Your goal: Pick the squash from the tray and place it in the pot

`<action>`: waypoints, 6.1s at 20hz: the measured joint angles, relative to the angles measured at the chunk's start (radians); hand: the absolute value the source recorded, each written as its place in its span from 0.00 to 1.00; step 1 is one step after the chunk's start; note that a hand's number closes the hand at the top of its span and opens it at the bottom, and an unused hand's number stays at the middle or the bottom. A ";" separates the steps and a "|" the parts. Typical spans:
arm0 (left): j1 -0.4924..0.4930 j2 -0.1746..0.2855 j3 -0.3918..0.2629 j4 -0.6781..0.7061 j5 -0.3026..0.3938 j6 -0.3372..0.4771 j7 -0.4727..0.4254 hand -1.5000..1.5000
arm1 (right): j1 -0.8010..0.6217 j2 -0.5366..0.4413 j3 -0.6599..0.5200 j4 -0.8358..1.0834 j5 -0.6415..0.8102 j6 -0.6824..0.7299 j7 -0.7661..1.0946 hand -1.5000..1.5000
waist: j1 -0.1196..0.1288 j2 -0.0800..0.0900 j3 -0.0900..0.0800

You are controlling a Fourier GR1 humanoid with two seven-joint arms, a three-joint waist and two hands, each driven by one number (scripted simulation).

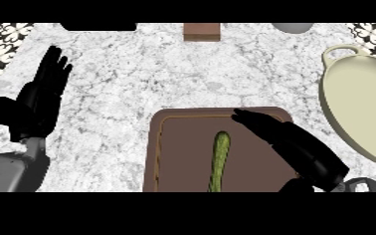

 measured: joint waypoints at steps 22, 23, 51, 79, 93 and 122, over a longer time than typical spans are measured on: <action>0.026 -0.080 0.083 -0.043 -0.090 -0.073 0.041 0.50 | 0.006 0.333 0.109 0.058 0.288 0.172 0.315 0.00 | -0.005 0.002 0.002; 0.030 -0.079 0.095 -0.031 -0.090 -0.084 0.026 0.50 | 0.028 0.316 0.099 0.051 0.290 0.175 0.290 0.00 | -0.006 0.002 0.002; 0.010 -0.160 0.178 -0.044 -0.170 -0.166 0.071 0.50 | 0.014 0.458 0.056 0.340 0.621 0.155 -0.066 1.00 | -0.006 -0.008 -0.003; 0.030 -0.179 0.197 -0.054 -0.196 -0.159 0.074 0.50 | 0.660 0.232 -0.236 -0.432 0.661 -0.311 -0.137 1.00 | -0.039 -0.004 0.003; 0.010 -0.185 0.190 -0.053 -0.200 -0.169 0.079 0.50 | 0.467 0.203 -0.752 -0.341 0.221 -0.199 -0.121 1.00 | -0.018 0.001 0.003; -0.019 -0.211 0.185 -0.024 -0.214 -0.191 0.062 0.50 | -0.184 0.004 -0.924 1.077 0.342 -0.283 -0.650 0.00 | 0.019 0.010 0.004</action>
